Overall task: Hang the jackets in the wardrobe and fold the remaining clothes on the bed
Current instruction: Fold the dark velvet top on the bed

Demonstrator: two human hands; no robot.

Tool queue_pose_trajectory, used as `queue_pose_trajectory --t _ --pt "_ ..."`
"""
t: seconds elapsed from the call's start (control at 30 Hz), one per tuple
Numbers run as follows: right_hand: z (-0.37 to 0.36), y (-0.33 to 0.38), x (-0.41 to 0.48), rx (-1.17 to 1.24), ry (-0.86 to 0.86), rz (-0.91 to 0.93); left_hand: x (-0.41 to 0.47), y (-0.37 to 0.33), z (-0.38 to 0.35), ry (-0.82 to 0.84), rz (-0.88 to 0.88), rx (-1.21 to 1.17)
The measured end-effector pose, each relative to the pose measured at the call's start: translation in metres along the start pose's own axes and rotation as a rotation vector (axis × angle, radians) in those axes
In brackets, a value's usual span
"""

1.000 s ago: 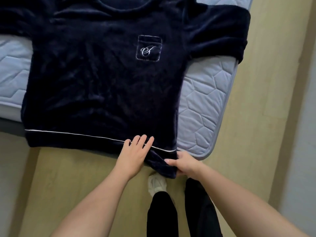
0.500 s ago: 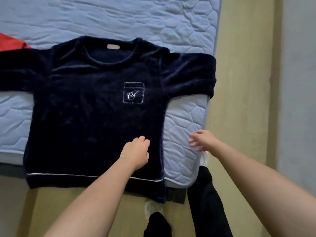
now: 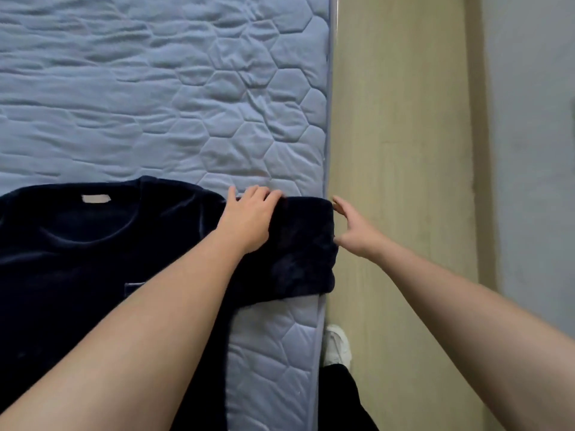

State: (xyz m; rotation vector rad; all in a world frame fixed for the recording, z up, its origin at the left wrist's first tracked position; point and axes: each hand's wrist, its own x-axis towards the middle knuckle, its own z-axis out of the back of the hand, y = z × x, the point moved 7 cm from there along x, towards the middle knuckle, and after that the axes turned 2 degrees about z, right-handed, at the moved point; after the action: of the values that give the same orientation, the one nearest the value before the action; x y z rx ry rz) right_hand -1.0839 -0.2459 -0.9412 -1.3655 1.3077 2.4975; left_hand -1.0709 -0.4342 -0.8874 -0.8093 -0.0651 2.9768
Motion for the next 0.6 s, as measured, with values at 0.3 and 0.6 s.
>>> queue_pose_trajectory --t 0.3,0.6 --pt "0.038 -0.001 0.034 -0.427 0.397 0.031 0.041 0.075 -0.001 0.264 -0.055 0.288" --pt "0.081 -0.052 -0.001 -0.768 0.585 -0.09 -0.001 -0.031 0.009 -0.286 0.197 -0.034"
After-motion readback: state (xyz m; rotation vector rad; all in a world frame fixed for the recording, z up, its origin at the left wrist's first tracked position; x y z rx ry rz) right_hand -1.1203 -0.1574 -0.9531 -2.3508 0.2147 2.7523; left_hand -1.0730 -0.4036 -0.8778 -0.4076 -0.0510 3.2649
